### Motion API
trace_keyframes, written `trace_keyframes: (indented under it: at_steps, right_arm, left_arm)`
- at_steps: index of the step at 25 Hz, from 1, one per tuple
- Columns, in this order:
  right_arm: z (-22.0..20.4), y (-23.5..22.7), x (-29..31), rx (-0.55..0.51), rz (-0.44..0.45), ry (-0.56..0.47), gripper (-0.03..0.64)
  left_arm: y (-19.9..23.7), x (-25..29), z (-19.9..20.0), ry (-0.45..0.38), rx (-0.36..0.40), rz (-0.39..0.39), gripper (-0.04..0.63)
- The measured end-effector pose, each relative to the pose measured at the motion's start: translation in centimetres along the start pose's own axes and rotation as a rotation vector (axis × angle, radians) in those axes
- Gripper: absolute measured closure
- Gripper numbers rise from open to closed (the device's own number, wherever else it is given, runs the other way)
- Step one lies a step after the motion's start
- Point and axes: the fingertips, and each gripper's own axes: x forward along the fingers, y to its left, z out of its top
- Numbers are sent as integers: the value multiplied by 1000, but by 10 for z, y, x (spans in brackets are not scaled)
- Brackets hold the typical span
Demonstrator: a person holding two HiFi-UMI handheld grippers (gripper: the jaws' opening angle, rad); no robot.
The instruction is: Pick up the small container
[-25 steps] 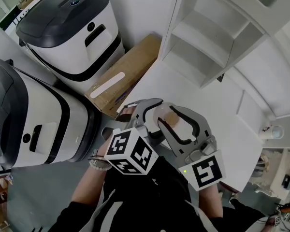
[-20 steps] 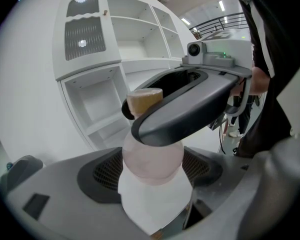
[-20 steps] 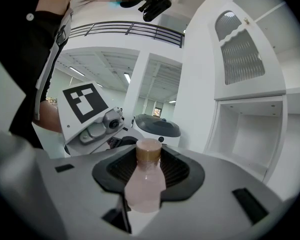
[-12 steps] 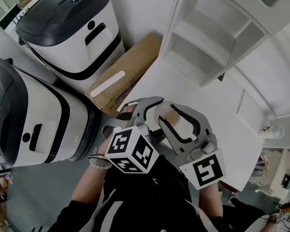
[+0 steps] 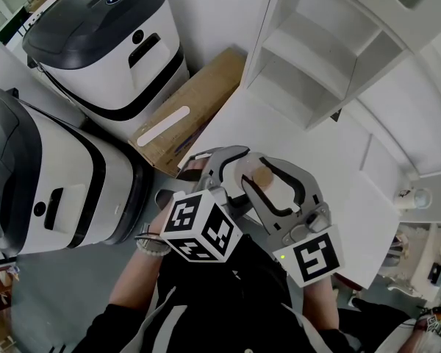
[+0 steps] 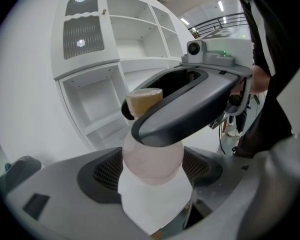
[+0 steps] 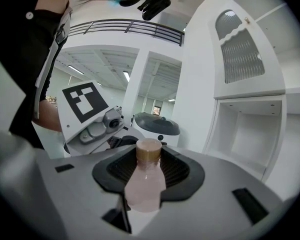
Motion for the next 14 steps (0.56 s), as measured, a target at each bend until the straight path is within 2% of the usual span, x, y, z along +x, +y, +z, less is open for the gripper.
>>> trace_keyframes:
  at_steps: [14]
  right_arm:
    - [-1,0,-4,-1,-14,-2,469]
  left_arm:
    - [-5,2,2,-10,1,-17,229]
